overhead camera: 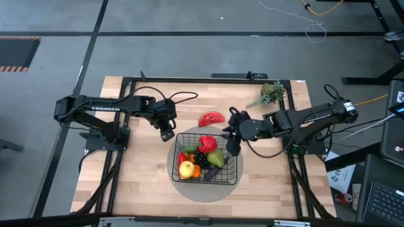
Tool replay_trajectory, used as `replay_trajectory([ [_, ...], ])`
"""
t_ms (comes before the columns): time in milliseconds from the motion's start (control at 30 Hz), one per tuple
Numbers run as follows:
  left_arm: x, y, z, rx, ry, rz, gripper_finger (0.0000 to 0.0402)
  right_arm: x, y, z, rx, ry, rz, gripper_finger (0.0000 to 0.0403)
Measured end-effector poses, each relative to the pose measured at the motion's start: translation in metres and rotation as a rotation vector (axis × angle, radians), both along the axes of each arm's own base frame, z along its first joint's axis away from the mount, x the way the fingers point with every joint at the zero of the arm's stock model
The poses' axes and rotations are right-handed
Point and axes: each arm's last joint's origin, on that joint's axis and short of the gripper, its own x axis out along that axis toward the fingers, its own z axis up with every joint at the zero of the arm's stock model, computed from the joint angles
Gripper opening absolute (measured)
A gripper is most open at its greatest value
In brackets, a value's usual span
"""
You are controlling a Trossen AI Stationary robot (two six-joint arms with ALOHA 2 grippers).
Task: Build produce basket
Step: Put the red watermelon into the black wire basket
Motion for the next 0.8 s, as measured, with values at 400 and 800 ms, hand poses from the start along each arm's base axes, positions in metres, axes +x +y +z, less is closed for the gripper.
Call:
replay_trajectory([
  [400,0.0,0.0,0.0,0.0,0.0,0.0,0.0133,0.008,-0.055,0.0,-0.012,0.008,-0.165,0.0135],
  [800,0.001,0.0,0.0,0.001,-0.007,0.001,0.0133,0.03,-0.142,-0.04,0.047,0.165,-0.226,0.0235],
])
